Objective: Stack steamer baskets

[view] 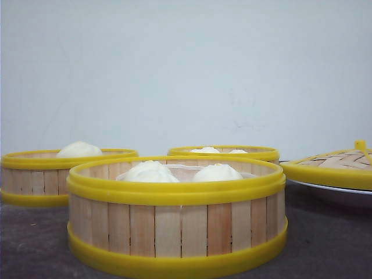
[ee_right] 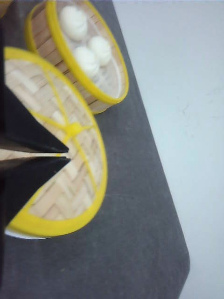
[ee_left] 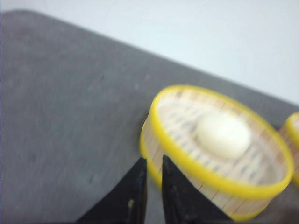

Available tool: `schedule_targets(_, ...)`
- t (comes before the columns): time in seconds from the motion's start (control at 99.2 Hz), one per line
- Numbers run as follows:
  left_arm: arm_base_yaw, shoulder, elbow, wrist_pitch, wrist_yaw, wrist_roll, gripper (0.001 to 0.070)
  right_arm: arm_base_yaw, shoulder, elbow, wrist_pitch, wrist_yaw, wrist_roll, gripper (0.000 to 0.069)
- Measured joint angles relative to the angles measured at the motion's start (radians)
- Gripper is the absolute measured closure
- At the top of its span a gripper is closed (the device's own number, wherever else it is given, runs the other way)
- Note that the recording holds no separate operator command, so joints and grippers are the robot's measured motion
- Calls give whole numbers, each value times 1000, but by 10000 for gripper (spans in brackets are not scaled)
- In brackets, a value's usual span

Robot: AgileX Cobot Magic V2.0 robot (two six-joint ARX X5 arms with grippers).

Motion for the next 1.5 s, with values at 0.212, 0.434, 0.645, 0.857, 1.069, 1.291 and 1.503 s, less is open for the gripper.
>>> schedule_targets(0.212, 0, 235, 255, -34, 47, 1, 679, 0, 238, 295, -119, 0, -22, 682)
schedule_targets(0.434, 0, 457, 571, -149, 106, 38, 679, 0, 449, 651, -271, -1, -156, 682)
schedule_targets(0.645, 0, 517, 690, -236, 131, 100, 667, 9, 504, 737, -335, -51, -196, 680)
schedule_targets(0.857, -6, 524, 689, -283, 150, 136, 321, 40, 512, 737, -343, -111, -201, 232)
schedule_targets(1.069, -43, 524, 689, -283, 186, 145, 247, 72, 583, 747, -344, -176, -191, 70)
schedule_targets(1.291, -102, 525, 689, -283, 248, 146, 244, 121, 793, 847, -343, -209, -179, 129)
schedule_targets(1.503, -174, 525, 689, -283, 261, 146, 244, 168, 1082, 1024, -371, -210, -171, 147)
